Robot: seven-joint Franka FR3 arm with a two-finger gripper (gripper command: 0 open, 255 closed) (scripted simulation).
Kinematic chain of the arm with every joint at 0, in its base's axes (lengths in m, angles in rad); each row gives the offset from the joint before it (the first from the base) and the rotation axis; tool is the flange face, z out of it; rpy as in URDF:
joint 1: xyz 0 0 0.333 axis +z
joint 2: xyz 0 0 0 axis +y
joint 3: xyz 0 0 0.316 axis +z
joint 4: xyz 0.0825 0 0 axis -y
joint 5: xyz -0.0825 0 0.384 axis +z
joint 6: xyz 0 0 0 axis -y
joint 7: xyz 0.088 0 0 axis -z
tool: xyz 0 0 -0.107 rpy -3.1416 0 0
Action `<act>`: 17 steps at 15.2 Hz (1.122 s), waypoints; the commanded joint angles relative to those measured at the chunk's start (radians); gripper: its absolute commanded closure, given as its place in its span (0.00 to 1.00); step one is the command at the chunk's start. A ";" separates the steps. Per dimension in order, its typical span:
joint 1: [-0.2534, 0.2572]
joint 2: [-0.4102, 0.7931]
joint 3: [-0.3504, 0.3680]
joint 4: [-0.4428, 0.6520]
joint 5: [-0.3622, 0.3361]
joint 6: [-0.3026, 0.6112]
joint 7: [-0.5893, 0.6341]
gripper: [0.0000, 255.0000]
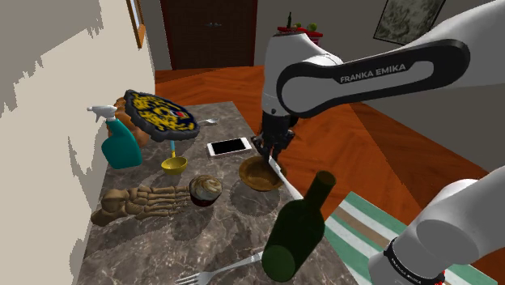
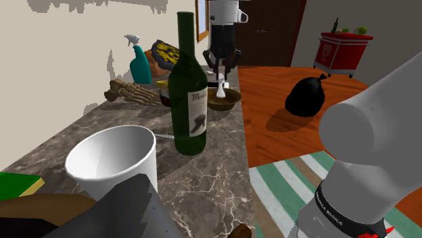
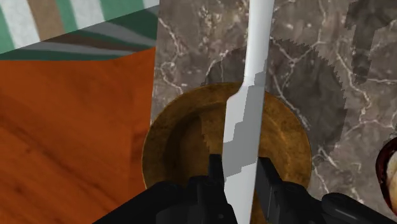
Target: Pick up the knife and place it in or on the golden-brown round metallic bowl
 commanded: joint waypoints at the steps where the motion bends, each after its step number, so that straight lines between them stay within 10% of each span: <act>1: -0.027 0.079 -0.005 0.081 -0.040 -0.008 -0.006 1.00; 5: -0.060 0.220 -0.017 0.225 -0.109 -0.024 -0.014 1.00; 17: -0.056 0.278 -0.011 0.119 -0.134 0.135 0.005 1.00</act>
